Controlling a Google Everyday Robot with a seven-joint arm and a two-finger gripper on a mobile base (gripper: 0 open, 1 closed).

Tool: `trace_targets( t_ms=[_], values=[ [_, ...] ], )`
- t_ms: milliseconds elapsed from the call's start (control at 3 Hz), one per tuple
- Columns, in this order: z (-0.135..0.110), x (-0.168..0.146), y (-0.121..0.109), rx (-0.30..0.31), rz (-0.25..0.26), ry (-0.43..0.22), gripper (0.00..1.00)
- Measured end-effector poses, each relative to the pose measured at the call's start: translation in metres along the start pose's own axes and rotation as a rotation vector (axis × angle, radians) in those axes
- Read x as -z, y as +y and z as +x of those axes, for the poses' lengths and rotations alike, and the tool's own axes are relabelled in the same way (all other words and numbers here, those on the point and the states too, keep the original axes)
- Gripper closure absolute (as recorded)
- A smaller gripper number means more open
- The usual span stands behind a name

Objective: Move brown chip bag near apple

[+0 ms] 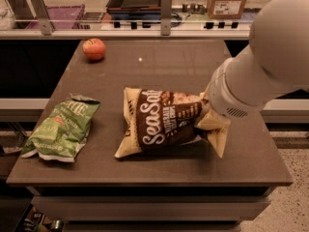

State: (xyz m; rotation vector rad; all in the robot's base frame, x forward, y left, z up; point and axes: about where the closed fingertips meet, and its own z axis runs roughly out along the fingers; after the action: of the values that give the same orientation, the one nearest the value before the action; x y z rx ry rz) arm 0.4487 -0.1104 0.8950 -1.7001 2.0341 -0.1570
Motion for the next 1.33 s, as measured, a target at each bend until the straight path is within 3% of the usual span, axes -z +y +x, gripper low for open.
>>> trace_targets(
  t_ms=[667,1333],
  values=[
    [0.006,0.030,-0.068,-0.086,0.106,0.005,1.00],
    [-0.018,0.043,-0.142,-0.138,0.191,0.029,1.00]
  ],
)
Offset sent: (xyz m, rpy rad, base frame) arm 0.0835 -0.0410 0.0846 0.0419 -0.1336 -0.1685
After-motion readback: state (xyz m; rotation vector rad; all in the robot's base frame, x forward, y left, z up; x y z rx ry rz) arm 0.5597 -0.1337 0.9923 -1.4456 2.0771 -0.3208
